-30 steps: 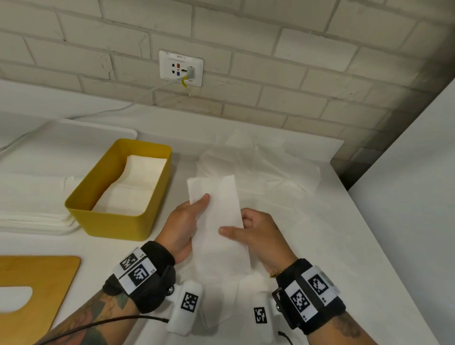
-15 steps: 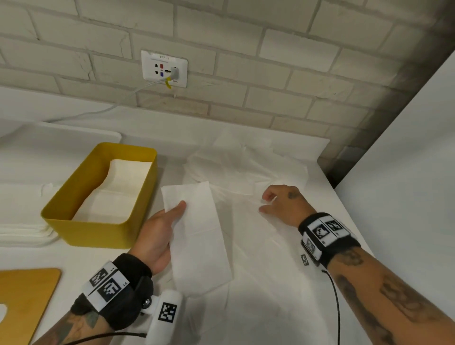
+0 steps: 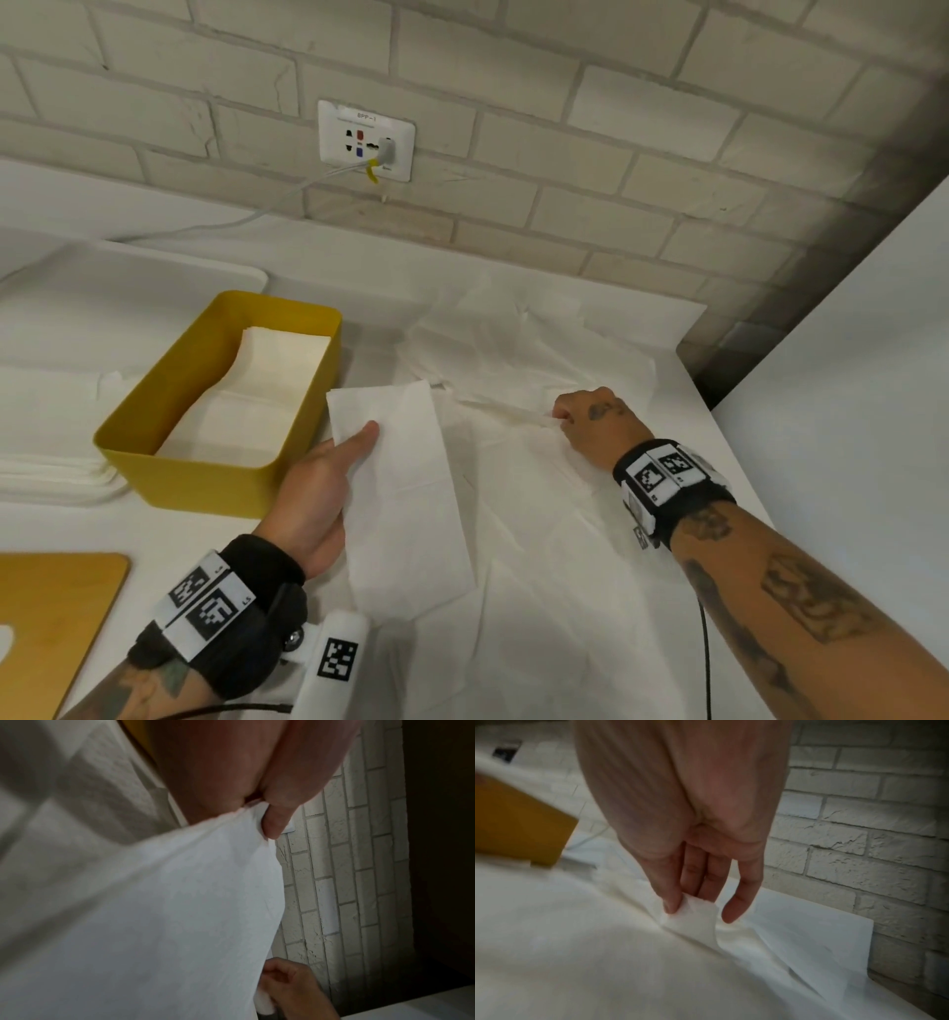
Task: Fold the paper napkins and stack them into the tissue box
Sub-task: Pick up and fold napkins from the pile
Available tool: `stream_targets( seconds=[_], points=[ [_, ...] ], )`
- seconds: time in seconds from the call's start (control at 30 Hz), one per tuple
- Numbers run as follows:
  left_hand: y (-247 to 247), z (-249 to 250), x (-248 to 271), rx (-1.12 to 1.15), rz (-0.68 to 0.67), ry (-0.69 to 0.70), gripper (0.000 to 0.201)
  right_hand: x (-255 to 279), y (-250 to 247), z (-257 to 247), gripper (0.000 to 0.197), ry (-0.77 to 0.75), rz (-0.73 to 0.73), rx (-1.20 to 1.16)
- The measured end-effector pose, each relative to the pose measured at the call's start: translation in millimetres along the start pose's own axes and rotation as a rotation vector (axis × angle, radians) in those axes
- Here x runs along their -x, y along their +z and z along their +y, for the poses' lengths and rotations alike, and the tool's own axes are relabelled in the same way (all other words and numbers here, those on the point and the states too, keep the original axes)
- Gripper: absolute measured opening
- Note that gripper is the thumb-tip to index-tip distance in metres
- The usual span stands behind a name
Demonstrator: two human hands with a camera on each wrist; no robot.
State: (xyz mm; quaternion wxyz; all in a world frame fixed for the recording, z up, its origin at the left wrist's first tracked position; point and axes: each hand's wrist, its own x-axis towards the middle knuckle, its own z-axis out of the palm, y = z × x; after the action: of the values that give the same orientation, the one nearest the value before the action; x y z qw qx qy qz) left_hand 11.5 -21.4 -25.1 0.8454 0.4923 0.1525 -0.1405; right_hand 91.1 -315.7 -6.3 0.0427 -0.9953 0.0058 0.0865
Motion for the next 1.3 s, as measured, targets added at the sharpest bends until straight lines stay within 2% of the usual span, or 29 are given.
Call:
stream_targets(
  seconds=[0.07,0.17,0.27,0.33,0.43,0.53,0.6,0.67,0.77,0.97,1.13,1.23,1.3],
  points=[
    [1.1,-0.5,0.3,-0.001,-0.004,-0.005,0.024,7.0,-19.1,-1.0,0.014,-0.032,0.045,-0.119],
    [7.8,-2.3,2.4,0.002,-0.015,-0.026,0.021,28.9,-59.2,-10.5,0.015,-0.105,0.034,-0.39],
    [18.1,-7.0,4.6,-0.025,-0.052,-0.08,0.025,58.6,-86.4,-28.0,0.005,-0.172,0.048,-0.97],
    [23.5,-10.8,6.2,-0.041,-0.072,-0.109,0.025,74.8,-88.6,-32.7,0.006,-0.164,0.083,-1.323],
    [22.6,-13.6,6.5,-0.045,-0.071,-0.128,0.028,93.4,-66.8,-29.4,0.011,-0.086,0.133,-1.535],
    [13.8,-12.8,5.1,-0.022,-0.05,-0.119,0.03,113.1,-23.4,-15.8,0.018,0.133,0.105,-1.562],
    [7.8,-10.9,4.1,-0.005,-0.033,-0.104,0.029,128.3,6.4,-5.4,0.025,0.263,0.05,-1.491],
    [4.6,-9.6,3.7,-0.001,-0.021,-0.087,0.026,140.6,29.0,3.3,0.032,0.365,-0.003,-1.416],
    [5.2,-10.0,2.5,-0.012,-0.029,-0.084,0.024,143.1,41.3,10.6,0.033,0.451,-0.083,-1.366],
    [14.0,-14.8,2.1,-0.04,-0.094,-0.104,0.026,109.3,19.6,-6.6,0.043,0.308,-0.114,-1.051],
    [6.7,-17.8,2.3,-0.021,-0.093,-0.077,0.03,83.2,5.6,-23.7,0.031,0.191,-0.031,-0.84],
    [0.4,-18.0,1.9,0.019,-0.075,-0.089,0.033,84.6,-23.3,-35.2,0.015,0.12,0.127,-0.902],
    [-0.2,-18.8,0.8,0.037,-0.065,-0.103,0.035,88.3,-41.8,-44.0,0.013,0.063,0.18,-1.011]
  ],
)
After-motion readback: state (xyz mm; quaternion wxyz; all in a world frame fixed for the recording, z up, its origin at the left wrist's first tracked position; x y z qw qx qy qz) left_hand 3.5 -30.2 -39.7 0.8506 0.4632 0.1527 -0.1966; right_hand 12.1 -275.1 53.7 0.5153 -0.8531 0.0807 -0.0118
